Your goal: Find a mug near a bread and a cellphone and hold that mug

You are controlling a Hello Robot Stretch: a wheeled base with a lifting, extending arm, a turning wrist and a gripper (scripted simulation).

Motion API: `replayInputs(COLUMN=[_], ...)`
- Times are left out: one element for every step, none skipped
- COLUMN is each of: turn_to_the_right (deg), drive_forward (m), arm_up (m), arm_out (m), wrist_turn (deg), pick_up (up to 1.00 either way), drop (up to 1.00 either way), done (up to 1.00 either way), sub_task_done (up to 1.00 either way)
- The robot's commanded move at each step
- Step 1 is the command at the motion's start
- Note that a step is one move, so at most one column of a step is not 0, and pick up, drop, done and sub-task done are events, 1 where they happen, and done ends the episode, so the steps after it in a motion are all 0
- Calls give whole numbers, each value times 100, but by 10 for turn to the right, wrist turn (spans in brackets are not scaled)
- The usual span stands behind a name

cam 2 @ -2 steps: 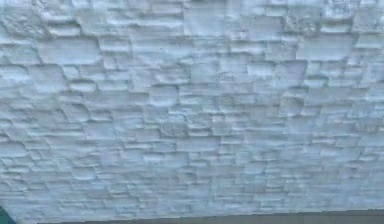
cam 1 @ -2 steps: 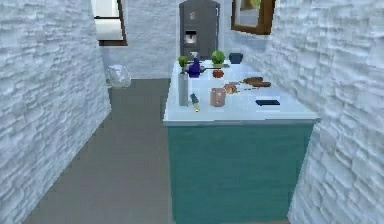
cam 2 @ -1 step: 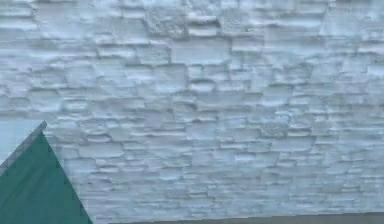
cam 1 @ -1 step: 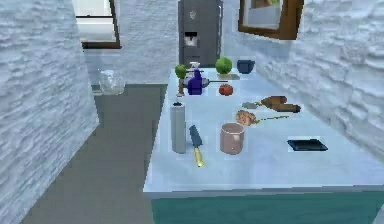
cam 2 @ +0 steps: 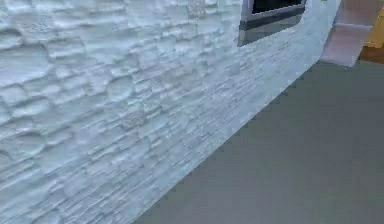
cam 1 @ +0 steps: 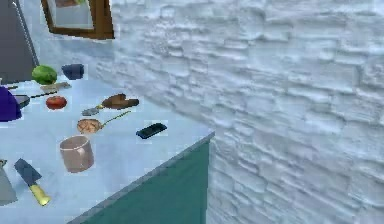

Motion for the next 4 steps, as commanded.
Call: replayInputs(turn_to_the_right=[450, 180, 0, -450], drive_forward=[0, 0, 5, 0], arm_up=[0, 0, 0, 0], arm_out=[0, 0, 0, 0], wrist_turn=[0, 0, 0, 0], pick_up=[0, 0, 0, 0], drop=[0, 0, 0, 0], done=[0, 0, 0, 0], sub_task_done=[0, 0, 0, 0])
